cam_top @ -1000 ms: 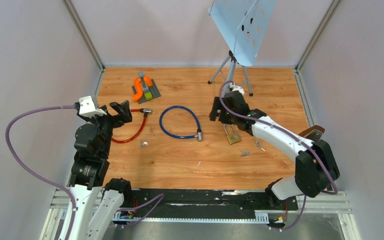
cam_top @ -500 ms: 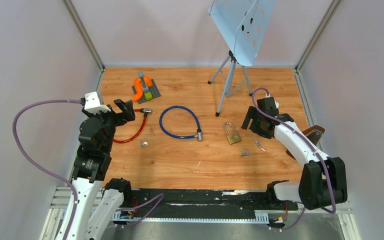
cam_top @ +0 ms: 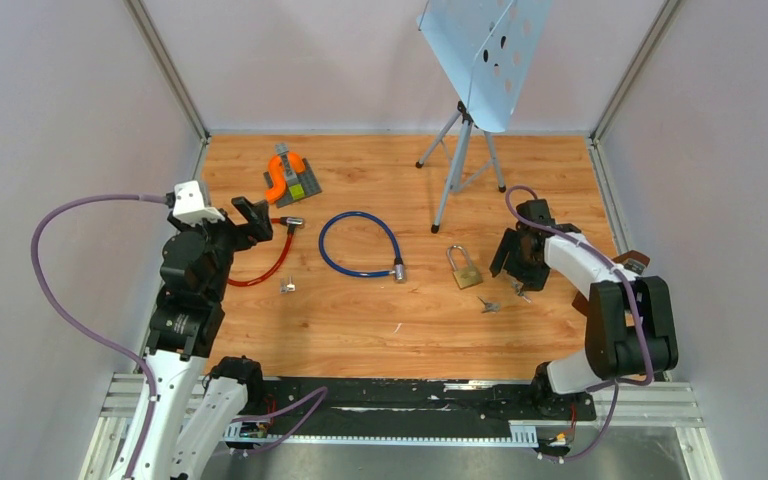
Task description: Unlock with the key
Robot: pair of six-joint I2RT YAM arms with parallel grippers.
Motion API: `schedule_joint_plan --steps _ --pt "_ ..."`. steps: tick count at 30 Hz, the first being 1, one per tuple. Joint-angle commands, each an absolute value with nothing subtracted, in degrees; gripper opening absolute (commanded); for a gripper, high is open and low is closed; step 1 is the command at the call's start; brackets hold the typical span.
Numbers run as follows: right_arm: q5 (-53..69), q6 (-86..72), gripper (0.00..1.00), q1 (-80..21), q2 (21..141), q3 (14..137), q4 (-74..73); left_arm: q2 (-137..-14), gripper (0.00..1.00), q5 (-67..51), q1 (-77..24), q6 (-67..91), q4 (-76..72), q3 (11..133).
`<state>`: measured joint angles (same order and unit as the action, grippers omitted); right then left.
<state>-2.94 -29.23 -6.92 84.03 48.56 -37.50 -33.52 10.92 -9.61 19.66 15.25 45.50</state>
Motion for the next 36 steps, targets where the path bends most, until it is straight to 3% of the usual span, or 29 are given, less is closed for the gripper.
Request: schedule_joint_plan --steps 1,8,22,30,36 --pt "-2.47 -29.56 0.69 -6.69 86.36 48.04 -37.16 -33.80 1.00 10.12 -9.23 20.30 13.86 45.75" --pt "-2.33 -30.15 0.61 -6.84 90.23 47.21 -36.72 -33.32 1.00 10.05 -9.23 19.95 13.75 45.79" --pt "-0.98 -29.93 0.00 -6.82 83.43 46.57 -32.46 -34.12 1.00 7.85 -9.23 20.05 13.50 46.04" --pt "7.56 -28.13 0.00 -9.17 73.12 48.43 -29.40 -40.39 1.00 -4.44 -9.23 25.95 13.86 47.54" --pt "11.62 -25.51 0.00 -20.52 71.85 53.26 -25.62 -49.73 1.00 -14.87 -9.21 32.71 15.12 49.51"
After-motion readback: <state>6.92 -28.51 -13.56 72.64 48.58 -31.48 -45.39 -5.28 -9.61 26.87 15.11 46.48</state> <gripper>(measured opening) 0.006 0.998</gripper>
